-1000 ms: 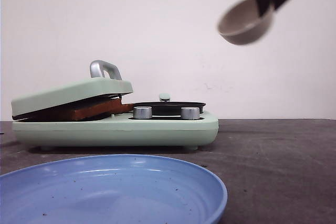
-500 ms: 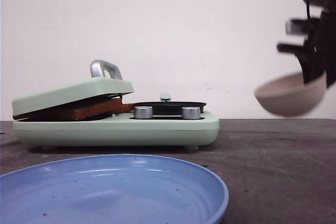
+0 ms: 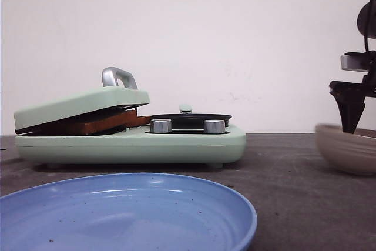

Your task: Make breakfast with bread and shrimp

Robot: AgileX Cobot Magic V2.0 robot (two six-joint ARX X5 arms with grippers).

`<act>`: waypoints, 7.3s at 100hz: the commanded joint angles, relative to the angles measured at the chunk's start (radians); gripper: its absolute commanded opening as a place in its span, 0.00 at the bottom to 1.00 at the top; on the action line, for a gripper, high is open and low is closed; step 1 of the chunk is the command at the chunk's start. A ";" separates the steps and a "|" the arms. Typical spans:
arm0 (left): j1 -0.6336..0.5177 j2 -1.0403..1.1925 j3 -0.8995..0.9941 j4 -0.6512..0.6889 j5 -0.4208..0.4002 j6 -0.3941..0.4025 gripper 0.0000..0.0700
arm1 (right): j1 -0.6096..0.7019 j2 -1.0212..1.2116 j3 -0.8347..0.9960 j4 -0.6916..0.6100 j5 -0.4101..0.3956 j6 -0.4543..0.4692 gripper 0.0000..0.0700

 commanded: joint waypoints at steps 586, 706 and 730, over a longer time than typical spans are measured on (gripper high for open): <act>0.523 -0.713 -1.373 0.708 0.119 0.141 0.02 | 0.072 -1.674 -1.109 0.398 0.160 -0.021 0.00; 0.523 -0.713 -1.373 0.709 0.119 0.141 0.02 | 0.058 -1.674 -1.109 0.419 0.105 -0.090 0.00; 0.523 -0.713 -1.373 0.708 0.119 0.141 0.02 | 0.058 -1.674 -1.109 0.419 0.105 -0.090 0.00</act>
